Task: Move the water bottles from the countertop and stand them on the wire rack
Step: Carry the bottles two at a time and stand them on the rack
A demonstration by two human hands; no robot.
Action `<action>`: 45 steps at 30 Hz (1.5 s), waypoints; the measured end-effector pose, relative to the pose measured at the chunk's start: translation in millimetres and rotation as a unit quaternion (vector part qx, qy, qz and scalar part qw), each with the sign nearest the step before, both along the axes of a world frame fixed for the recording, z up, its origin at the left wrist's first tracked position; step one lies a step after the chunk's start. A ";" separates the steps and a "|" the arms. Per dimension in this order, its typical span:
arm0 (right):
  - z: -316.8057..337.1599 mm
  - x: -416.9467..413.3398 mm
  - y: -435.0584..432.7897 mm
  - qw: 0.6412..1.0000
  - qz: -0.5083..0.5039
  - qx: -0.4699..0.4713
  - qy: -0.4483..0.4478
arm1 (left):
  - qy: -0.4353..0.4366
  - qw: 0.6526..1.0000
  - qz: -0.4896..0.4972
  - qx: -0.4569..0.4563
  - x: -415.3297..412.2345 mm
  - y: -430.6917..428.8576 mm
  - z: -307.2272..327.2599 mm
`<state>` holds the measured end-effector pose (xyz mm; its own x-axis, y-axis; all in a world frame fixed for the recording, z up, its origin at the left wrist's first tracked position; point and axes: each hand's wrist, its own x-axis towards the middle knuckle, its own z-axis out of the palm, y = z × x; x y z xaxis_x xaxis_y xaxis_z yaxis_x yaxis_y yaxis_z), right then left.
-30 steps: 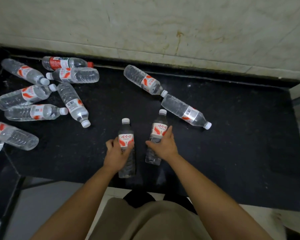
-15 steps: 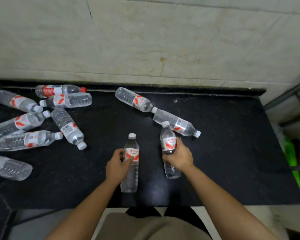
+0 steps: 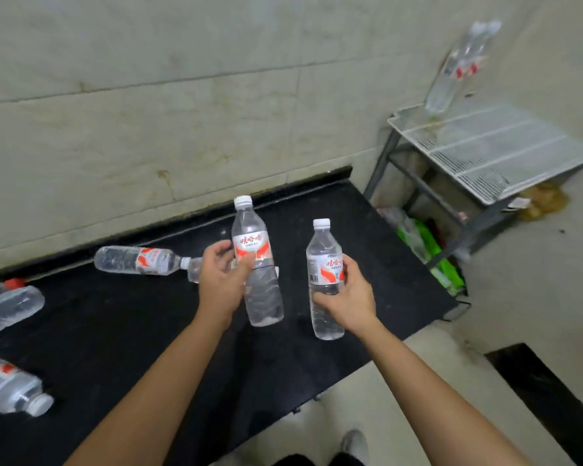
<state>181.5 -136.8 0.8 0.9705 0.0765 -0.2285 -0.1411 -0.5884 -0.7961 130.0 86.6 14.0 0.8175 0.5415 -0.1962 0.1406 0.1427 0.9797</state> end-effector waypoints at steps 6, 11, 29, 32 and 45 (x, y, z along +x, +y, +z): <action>55.8 34.8 -104.7 0.991 -0.076 0.072 -0.087 | -0.093 0.994 -0.052 0.035 47.8 -110.9 55.1; 83.8 63.9 -216.1 0.978 -0.058 0.138 -0.144 | -0.134 0.982 -0.103 0.086 90.1 -235.9 73.6; 129.8 223.6 -441.6 0.950 0.010 0.200 -0.240 | -0.220 0.954 -0.176 0.099 260.7 -473.4 118.4; 139.6 276.5 -444.6 0.944 0.027 0.203 -0.259 | -0.246 0.950 -0.168 0.097 311.6 -475.3 125.2; 137.3 484.3 -410.8 0.951 0.041 0.226 -0.205 | -0.203 0.948 -0.175 0.173 502.9 -444.0 130.4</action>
